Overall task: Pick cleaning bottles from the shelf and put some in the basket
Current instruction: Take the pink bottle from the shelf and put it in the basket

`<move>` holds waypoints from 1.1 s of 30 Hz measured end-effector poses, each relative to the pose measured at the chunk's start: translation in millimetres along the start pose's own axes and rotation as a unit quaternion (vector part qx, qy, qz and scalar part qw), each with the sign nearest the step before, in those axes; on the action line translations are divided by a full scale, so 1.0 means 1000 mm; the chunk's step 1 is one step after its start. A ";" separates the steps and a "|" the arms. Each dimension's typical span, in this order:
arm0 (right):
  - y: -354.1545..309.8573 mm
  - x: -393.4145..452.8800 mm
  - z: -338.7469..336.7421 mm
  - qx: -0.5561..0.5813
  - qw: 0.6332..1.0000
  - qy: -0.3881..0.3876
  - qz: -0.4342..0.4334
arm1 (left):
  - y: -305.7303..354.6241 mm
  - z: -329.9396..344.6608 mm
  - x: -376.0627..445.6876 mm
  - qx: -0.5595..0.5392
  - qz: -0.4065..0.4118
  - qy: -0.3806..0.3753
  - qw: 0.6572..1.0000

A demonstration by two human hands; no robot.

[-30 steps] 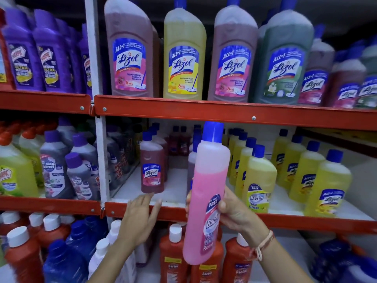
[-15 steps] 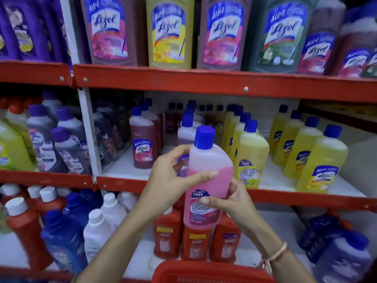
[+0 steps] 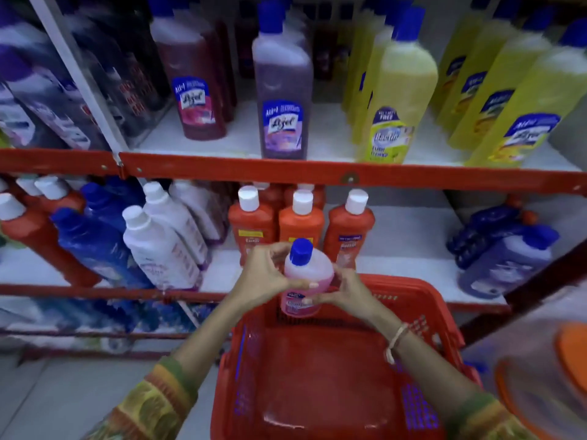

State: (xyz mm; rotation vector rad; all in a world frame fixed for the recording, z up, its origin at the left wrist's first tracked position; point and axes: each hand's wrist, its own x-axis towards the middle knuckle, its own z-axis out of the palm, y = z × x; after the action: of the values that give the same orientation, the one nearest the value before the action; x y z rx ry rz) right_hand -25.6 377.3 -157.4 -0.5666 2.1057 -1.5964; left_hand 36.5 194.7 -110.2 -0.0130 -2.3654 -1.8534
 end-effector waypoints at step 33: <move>0.068 -0.002 0.028 -0.307 0.931 -0.146 0.136 | -0.136 0.025 -0.057 0.216 -0.176 -0.090 0.956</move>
State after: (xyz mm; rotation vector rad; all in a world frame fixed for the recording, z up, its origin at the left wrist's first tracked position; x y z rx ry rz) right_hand -12.6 373.8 -230.0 -0.6222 2.3035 -0.6374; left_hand 78.6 189.8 -253.6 0.3167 -3.0181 -1.4581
